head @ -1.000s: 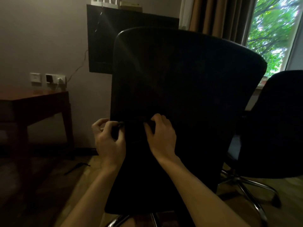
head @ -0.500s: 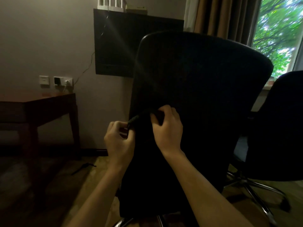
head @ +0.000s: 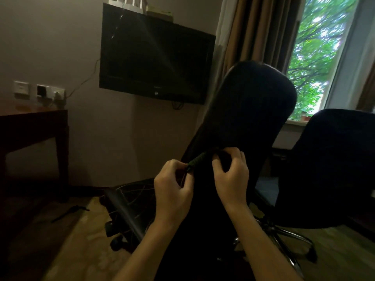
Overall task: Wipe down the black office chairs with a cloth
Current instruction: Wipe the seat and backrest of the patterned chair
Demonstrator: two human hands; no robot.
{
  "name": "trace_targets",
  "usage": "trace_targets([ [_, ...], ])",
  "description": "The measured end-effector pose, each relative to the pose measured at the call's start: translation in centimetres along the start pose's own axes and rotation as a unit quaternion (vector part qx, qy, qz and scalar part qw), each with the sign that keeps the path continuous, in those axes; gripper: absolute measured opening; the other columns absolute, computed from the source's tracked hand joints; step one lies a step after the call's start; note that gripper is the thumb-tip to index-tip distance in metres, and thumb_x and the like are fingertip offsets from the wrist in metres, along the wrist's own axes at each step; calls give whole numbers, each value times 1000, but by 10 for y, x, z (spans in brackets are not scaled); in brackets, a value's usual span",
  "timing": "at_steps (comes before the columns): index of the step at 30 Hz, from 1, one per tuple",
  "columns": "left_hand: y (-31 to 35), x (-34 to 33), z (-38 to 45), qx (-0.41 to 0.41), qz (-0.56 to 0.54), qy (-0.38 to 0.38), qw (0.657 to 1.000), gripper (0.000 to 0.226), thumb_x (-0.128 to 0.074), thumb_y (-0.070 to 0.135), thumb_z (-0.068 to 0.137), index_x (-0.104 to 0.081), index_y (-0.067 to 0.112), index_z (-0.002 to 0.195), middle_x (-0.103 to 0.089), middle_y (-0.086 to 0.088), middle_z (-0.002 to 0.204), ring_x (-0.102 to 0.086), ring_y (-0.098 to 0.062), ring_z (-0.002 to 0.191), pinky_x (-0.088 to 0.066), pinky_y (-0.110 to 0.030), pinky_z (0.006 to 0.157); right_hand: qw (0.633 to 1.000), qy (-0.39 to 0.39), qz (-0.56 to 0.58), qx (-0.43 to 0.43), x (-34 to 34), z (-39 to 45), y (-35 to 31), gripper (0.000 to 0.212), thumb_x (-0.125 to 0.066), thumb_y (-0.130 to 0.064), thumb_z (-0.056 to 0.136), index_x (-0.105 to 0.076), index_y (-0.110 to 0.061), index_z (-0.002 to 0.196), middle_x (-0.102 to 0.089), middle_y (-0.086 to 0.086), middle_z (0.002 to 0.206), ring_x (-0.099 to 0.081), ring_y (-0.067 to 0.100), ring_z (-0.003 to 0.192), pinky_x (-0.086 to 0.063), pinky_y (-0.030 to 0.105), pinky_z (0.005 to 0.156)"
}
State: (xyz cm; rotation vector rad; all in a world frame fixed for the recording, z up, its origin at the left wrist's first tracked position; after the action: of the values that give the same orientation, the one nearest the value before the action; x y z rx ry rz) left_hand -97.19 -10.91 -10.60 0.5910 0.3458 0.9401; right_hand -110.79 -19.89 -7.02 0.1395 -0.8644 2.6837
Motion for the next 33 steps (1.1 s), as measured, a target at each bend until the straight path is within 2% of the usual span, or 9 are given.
trace_targets([
  [4,11,-28,-3,7,-31,-52,998,22,-67,7,88,-54,23,79,-57,9,71,-58,-4,66,-40,-10,56,1000,8,12,8,22,11,13,11,-64,-19,90,-57,-17,99,-55,-2,100,-53,-1,85,-38,2,71],
  [10,18,-78,1,17,-51,-139,989,8,-65,16,92,-60,20,87,-63,6,76,-60,-5,67,-42,-15,56,1000,10,-4,24,54,36,29,11,-65,-22,89,-57,-18,96,-55,0,98,-54,3,84,-44,12,73],
  [14,23,-114,9,15,-95,-201,975,9,-65,14,92,-62,21,88,-64,9,77,-62,-1,71,-45,-13,57,1000,3,-29,8,67,51,48,13,-64,-25,90,-57,-18,98,-54,-3,98,-55,1,85,-46,14,73],
  [16,24,-130,18,1,-111,-206,972,8,-66,14,91,-64,20,87,-64,9,77,-62,-2,72,-48,-16,60,999,21,-34,-4,75,58,59,9,-63,-23,91,-56,-18,96,-56,-1,96,-55,1,83,-45,11,69],
  [21,26,-162,66,-1,-131,-145,981,9,-67,21,89,-62,27,86,-58,8,79,-57,-3,72,-46,-15,60,993,98,-66,-8,95,90,64,8,-59,-22,94,-54,-16,94,-59,2,89,-57,5,78,-45,13,64],
  [24,39,-191,95,4,-191,-168,967,2,-65,23,91,-65,25,89,-62,7,71,-60,-5,65,-52,-31,58,982,140,-122,-6,105,117,60,10,-59,-25,94,-53,-18,94,-59,5,92,-59,12,80,-51,25,67],
  [28,50,-223,123,53,-271,-193,942,1,-65,21,91,-65,21,90,-64,5,65,-63,-5,57,-56,-34,55,970,167,-170,-45,114,137,53,9,-58,-29,94,-52,-23,94,-60,4,92,-61,18,82,-55,39,70],
  [31,63,-236,145,73,-325,-209,919,2,-65,16,91,-63,16,91,-62,5,62,-63,-4,52,-48,-16,48,963,189,-186,-50,114,154,32,8,-59,-25,95,-52,-22,95,-59,0,94,-60,11,83,-53,24,67],
  [33,72,-243,163,84,-344,-211,911,3,-66,16,89,-63,15,89,-61,4,60,-63,-3,50,-49,-16,48,956,205,-202,-51,114,171,18,9,-60,-24,94,-52,-19,97,-58,-1,93,-58,6,80,-47,11,60],
])
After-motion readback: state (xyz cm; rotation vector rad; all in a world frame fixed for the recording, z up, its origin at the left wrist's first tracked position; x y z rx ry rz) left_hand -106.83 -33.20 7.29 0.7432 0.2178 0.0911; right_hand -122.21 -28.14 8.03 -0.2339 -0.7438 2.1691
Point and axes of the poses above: each hand's wrist, its own z-axis towards the middle knuckle, its own x-axis out of the back of the hand, y = z × x, the point moved 6 cm from there along z, towards the middle knuckle
